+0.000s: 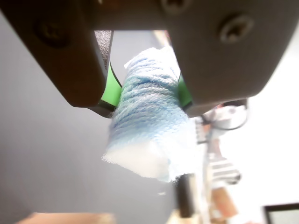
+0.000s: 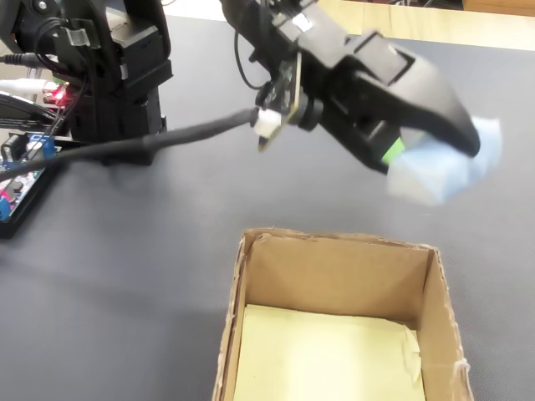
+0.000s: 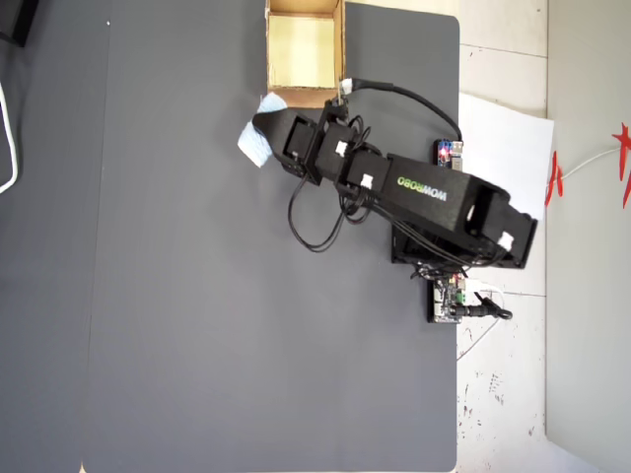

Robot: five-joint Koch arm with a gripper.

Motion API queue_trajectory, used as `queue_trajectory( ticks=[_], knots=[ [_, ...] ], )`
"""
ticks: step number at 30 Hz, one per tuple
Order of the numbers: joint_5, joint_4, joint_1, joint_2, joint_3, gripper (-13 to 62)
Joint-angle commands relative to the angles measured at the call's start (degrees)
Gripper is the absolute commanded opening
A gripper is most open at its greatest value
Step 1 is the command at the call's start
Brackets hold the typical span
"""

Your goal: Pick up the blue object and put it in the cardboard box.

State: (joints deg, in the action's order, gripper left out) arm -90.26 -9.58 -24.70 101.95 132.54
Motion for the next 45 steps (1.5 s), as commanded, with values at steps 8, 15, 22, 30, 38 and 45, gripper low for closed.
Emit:
queue_trajectory(
  ticks=[8,15,22,30,38,45],
  knots=[
    [1.7,-0.4,-15.6,5.5,-10.5,4.2],
    [3.2,8.3,-25.0,0.9,-13.5,4.3],
    [4.8,10.2,-26.0,-1.5,-12.7,5.2],
    [-0.4,13.6,-26.3,-1.7,-11.9,29.2],
    [-0.6,13.5,-25.8,0.1,-10.9,29.2],
    [-1.9,11.4,-20.0,4.9,-8.3,32.4]
  ],
)
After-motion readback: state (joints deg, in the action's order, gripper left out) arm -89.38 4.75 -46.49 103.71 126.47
